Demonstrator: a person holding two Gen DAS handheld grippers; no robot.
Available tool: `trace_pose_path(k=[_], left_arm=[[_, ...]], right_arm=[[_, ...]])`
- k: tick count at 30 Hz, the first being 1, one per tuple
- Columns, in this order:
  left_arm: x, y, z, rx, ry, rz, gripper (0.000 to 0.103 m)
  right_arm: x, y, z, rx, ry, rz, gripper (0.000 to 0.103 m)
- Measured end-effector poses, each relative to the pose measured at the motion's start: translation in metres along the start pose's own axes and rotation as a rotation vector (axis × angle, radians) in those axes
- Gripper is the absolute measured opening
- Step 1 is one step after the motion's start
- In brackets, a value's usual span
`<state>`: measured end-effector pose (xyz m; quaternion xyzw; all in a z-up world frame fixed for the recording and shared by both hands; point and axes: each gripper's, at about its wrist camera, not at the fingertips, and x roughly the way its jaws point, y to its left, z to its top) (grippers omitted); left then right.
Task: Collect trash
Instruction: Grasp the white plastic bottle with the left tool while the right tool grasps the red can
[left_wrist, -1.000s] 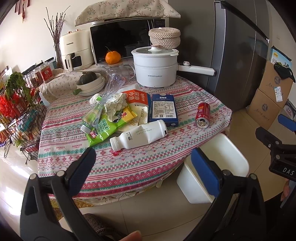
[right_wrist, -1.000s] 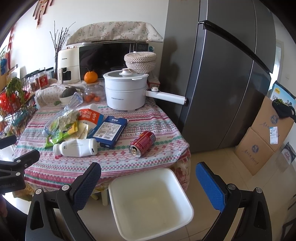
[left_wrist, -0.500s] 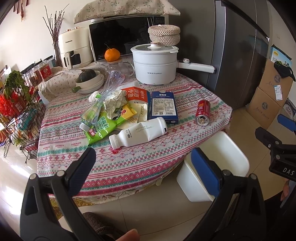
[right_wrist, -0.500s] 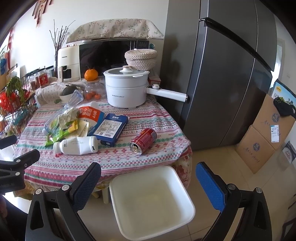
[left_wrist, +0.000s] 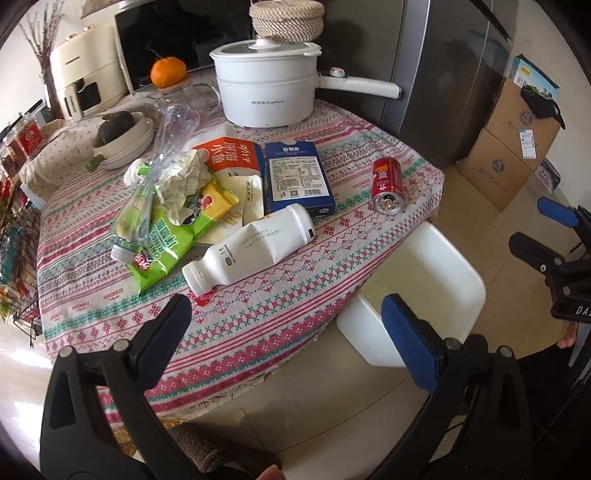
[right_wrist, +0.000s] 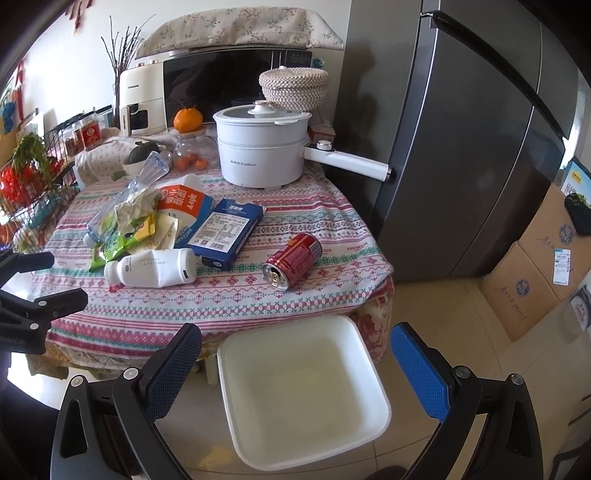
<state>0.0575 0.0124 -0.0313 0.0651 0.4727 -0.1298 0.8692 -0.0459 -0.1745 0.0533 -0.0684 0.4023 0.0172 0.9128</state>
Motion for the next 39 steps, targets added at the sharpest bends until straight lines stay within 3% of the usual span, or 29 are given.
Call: trace_pose_path(k=[2,7,11,13,16,20,24,30,37,39], left_arm=[[0.014,-0.002,0.009,0.074,0.038,-0.018,0.102],[0.060,-0.008,0.024,0.294,0.135,0.021,0.099],[0.096,-0.009,0.022,0.446,0.173,0.067,0.083],[0.111,-0.003,0.022,0.442,0.211,0.066,0.081],[0.125,-0.001,0.022,0.486,0.228,0.138,0.081],[0.134,0.005,0.030,0.503,0.221,0.207,0.081],[0.146,0.012,0.035,0.496,0.247,0.240,0.081],[0.149,0.021,0.048,0.452,0.262,0.234,0.072],[0.139,0.022,0.047,0.408,0.270,0.221,0.062],[0.133,0.025,0.045,0.393,0.274,0.209,0.060]], right_arm=[[0.008,-0.003,0.009,0.006,0.031,0.019,0.103],[0.032,-0.002,0.035,-0.027,0.082,0.028,0.103],[0.059,-0.007,0.040,-0.001,0.092,0.057,0.103],[0.074,-0.009,0.039,-0.034,0.112,0.089,0.103],[0.100,-0.017,0.042,-0.034,0.176,0.069,0.103],[0.140,-0.039,0.044,0.087,0.281,0.110,0.103],[0.166,-0.049,0.047,0.156,0.333,0.121,0.103],[0.196,-0.045,0.058,0.264,0.358,0.190,0.103],[0.225,-0.035,0.064,0.339,0.374,0.175,0.102],[0.233,-0.037,0.064,0.375,0.379,0.175,0.096]])
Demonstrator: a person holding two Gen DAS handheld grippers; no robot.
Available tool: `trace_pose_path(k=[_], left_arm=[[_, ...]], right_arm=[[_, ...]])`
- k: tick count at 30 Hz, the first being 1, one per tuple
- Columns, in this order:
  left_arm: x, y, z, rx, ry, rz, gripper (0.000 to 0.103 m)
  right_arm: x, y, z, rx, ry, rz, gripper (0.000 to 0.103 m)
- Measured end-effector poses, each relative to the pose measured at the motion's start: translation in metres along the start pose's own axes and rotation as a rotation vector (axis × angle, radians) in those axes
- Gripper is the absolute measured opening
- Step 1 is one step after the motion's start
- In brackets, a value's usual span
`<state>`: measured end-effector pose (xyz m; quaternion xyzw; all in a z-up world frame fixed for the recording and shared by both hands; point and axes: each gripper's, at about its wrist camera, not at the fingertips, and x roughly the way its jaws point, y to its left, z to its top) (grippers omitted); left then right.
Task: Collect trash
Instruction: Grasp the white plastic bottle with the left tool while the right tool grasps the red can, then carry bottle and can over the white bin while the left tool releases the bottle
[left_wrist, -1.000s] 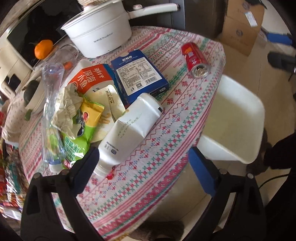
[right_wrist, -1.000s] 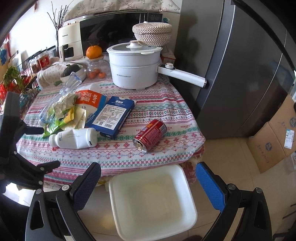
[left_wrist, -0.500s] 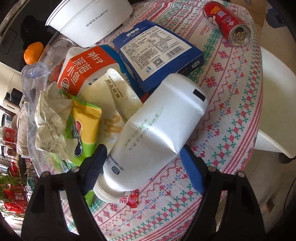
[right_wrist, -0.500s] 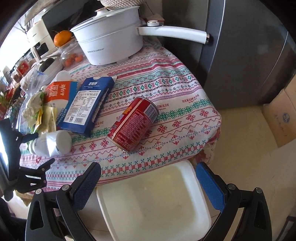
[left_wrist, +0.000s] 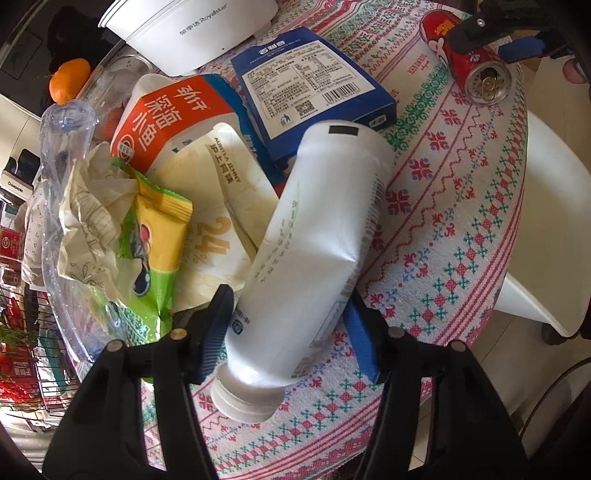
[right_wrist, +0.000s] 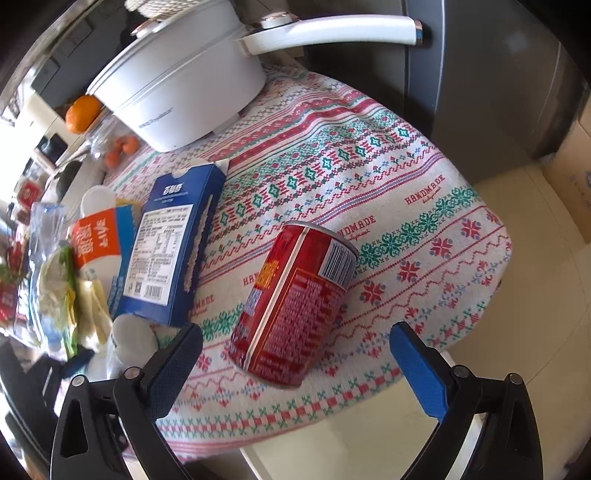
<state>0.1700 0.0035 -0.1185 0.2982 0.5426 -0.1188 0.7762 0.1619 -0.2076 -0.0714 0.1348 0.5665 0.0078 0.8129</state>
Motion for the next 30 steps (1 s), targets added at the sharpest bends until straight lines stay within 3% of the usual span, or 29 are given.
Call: trace_pose_path(k=[6,11,21,25,30], left_arm=[[-0.010,-0.011,-0.031,-0.012,-0.004,-0.025,0.054],[-0.017,-0.023,-0.035,-0.002,-0.011,-0.033,0.051],[-0.035,-0.032,-0.048,-0.053,-0.016,-0.109,0.044],[-0.039,-0.019,-0.053,-0.156,0.007,-0.221,0.044],[-0.036,-0.002,-0.058,-0.278,0.030,-0.301,0.044]], right_arm=[[0.016,-0.008,0.004,0.078,0.028,0.022,0.075],[0.023,-0.002,0.005,0.060,0.046,0.053,0.057],[0.022,0.004,0.001,0.061,0.070,0.099,0.055],[0.009,0.004,-0.003,0.051,0.065,0.130,0.055],[-0.003,0.010,-0.011,0.010,0.069,0.130,0.054]])
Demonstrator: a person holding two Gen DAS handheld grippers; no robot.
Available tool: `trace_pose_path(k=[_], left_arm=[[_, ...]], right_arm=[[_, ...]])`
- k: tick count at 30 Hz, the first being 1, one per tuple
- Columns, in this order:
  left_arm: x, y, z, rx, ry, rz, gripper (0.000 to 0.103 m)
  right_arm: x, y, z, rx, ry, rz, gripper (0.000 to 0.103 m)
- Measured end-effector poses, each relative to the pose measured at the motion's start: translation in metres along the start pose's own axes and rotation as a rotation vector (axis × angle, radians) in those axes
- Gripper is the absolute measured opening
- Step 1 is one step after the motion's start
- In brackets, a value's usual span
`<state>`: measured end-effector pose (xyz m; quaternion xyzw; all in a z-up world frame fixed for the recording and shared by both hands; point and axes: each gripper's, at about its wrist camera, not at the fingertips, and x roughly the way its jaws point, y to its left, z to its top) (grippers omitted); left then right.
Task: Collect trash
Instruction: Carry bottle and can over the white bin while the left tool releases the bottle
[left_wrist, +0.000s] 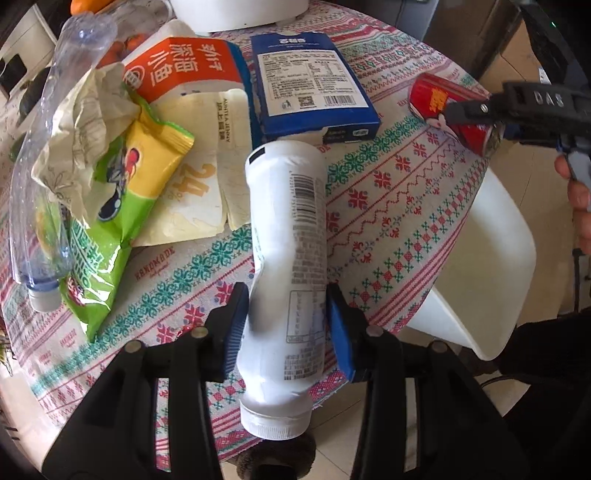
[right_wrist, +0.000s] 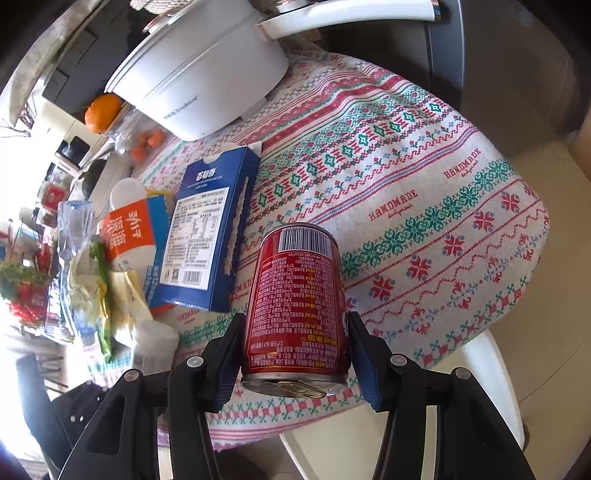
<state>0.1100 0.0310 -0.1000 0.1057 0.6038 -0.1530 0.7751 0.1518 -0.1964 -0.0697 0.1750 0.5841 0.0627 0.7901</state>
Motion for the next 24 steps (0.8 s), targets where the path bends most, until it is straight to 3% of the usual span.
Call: trace_pose_path(k=[8,18,24], left_arm=[[0.009,0.000,0.002,-0.051,0.021,0.028,0.043],[-0.048,-0.010,-0.010,-0.055,-0.077,-0.090,0.043],[-0.068,-0.059,-0.028,0.032,-0.087,-0.201,0.043]], right_arm=[[-0.003,0.008,-0.016,-0.044,0.030,0.004,0.054],[-0.049,0.000,-0.037,-0.098,-0.013,0.065,0.054],[-0.081,-0.012,-0.054,-0.111,-0.057,0.081,0.054]])
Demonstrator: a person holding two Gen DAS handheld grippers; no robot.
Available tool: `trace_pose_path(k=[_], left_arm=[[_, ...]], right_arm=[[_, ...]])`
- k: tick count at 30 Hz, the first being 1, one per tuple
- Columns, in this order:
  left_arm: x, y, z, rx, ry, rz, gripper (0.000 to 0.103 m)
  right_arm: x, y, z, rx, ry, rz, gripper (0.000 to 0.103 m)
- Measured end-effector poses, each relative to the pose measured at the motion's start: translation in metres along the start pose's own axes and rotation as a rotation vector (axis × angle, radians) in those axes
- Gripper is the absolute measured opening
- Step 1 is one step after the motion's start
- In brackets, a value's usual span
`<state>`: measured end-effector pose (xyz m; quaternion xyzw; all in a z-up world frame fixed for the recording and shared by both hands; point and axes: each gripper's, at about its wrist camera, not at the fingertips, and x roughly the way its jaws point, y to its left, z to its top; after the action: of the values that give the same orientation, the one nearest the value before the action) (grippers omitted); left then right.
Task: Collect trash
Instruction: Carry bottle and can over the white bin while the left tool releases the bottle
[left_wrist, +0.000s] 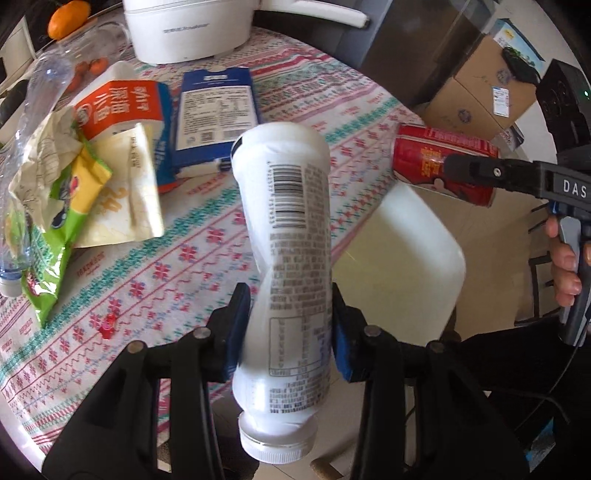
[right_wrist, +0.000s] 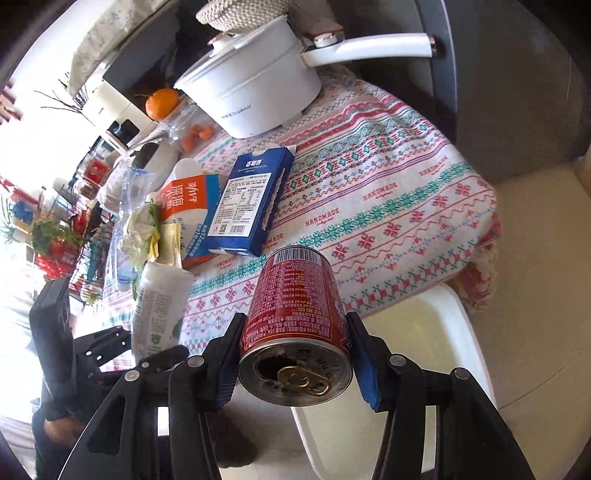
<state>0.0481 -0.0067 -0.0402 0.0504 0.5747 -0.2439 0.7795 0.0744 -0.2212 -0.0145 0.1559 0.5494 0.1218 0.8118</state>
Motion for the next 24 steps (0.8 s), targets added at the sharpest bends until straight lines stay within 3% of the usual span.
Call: trace_pose_path(k=[5,12,20,24], left_arm=[[0.019,-0.057,-0.010,0.119,0.058,-0.061,0.043],[0.073,-0.114,-0.013,0.239,0.176,-0.057,0.043],[0.105,-0.128,0.004,0.246,0.188,-0.039,0.043],[0.100,-0.123,0.011,0.217,0.177,-0.035,0.056]], right_arm=[[-0.024,-0.017,-0.019,0.012,-0.029,-0.032,0.054],[-0.045,-0.052,-0.039,0.068,-0.049,-0.079,0.054],[-0.037,-0.088,-0.052,0.109,0.005,-0.135,0.054],[-0.031,-0.095,-0.051,0.114,0.025,-0.151,0.054]])
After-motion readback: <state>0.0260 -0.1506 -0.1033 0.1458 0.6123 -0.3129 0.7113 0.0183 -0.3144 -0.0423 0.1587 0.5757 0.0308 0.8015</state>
